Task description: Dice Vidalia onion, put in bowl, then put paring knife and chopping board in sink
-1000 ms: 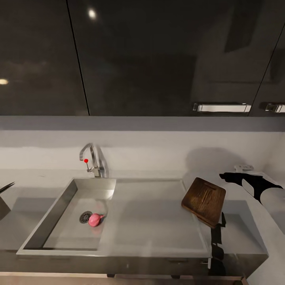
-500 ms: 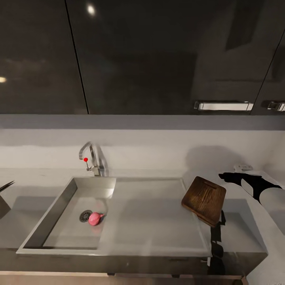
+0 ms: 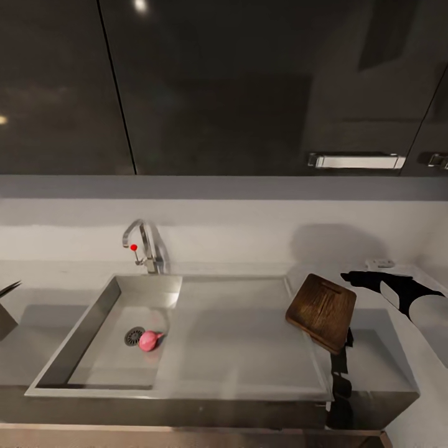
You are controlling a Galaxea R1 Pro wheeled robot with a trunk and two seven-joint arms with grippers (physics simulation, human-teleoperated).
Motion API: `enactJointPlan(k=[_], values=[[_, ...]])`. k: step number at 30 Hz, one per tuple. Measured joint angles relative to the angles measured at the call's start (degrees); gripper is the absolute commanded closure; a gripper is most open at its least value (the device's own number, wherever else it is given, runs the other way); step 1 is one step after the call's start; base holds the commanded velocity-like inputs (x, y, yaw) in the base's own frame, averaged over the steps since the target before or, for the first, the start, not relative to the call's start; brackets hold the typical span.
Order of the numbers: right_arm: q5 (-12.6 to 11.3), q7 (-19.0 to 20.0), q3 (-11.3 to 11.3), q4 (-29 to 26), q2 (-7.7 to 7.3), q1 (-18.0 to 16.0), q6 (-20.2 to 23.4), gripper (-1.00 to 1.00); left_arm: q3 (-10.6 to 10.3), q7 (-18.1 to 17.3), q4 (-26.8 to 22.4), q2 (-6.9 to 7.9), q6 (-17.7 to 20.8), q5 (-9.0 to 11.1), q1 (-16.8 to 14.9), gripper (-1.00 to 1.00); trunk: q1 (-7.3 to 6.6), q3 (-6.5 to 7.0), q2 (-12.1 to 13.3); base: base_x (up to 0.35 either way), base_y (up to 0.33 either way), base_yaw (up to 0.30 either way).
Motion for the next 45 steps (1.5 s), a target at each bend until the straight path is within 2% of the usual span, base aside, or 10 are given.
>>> enactJointPlan(k=[45], values=[[0.0, 0.0, 0.1, -0.2, -0.2, 0.0, -0.1, -1.0, 0.0, 0.1, 0.2, 0.0, 0.0, 0.0, 0.0, -1.0, 0.0, -4.09, 0.0, 0.006, 0.0, 0.0]])
